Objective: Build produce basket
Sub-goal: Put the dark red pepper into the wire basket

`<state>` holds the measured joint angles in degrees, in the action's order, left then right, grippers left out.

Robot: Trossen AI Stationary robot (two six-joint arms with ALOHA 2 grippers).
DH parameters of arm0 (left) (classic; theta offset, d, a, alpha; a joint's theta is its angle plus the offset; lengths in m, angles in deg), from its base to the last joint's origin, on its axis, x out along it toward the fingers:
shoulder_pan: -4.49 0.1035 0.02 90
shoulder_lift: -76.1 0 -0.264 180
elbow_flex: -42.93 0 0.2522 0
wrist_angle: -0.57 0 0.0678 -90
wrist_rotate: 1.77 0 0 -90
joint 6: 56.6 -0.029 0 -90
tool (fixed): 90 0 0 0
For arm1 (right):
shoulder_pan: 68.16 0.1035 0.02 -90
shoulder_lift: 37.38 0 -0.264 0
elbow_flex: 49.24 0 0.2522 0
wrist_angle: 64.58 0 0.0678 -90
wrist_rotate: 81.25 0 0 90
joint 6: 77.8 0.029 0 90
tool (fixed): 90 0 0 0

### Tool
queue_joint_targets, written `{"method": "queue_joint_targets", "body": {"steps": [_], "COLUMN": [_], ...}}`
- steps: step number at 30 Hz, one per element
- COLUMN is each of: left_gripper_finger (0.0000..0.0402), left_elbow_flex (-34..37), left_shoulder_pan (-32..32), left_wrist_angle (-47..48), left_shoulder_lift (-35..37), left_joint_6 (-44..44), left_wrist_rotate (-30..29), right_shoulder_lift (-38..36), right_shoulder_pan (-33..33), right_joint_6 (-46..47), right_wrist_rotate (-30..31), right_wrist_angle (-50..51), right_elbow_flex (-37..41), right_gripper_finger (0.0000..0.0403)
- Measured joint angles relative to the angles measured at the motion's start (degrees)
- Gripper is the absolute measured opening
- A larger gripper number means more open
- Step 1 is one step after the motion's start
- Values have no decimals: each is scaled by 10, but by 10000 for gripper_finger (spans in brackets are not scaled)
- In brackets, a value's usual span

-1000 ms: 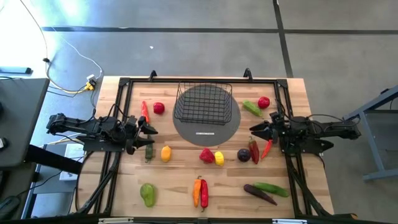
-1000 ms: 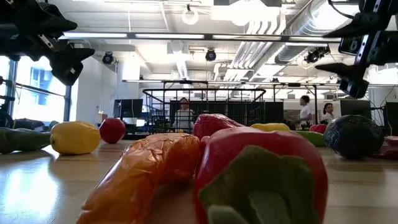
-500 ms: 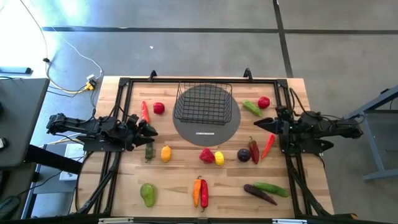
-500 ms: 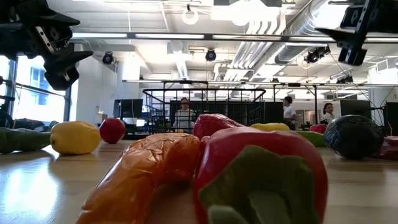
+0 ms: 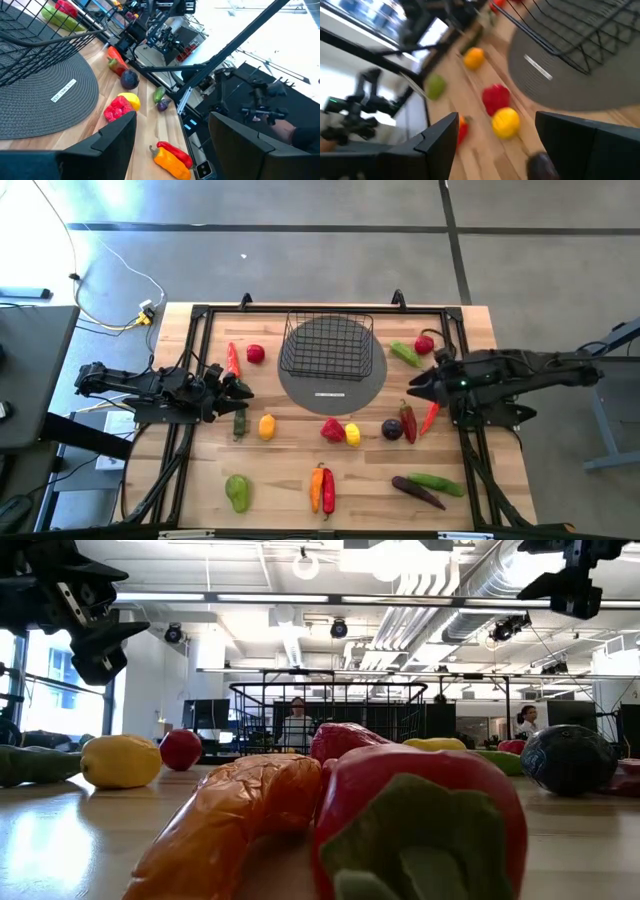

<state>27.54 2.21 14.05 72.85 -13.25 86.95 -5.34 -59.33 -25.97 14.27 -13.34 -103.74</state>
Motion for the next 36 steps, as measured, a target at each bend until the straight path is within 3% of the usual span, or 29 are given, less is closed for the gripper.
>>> {"method": "queue_joint_targets", "body": {"steps": [8,18,25,36], "left_gripper_finger": [241,241,241,241], "left_elbow_flex": [0,0,0,0], "left_shoulder_pan": [0,0,0,0], "left_wrist_angle": [0,0,0,0], "left_shoulder_lift": [0,0,0,0], "left_joint_6": [0,0,0,0], "left_wrist_rotate": [0,0,0,0], "right_shoulder_lift": [111,196,225,287], "right_shoulder_pan": [18,32,32,32], "right_joint_6": [118,257,260,246], "right_wrist_rotate": [-1,-61,-102,-116], "right_wrist_angle": [102,150,171,187], "right_elbow_flex": [-92,-107,-107,-107], "right_gripper_finger": [248,248,248,248]}}
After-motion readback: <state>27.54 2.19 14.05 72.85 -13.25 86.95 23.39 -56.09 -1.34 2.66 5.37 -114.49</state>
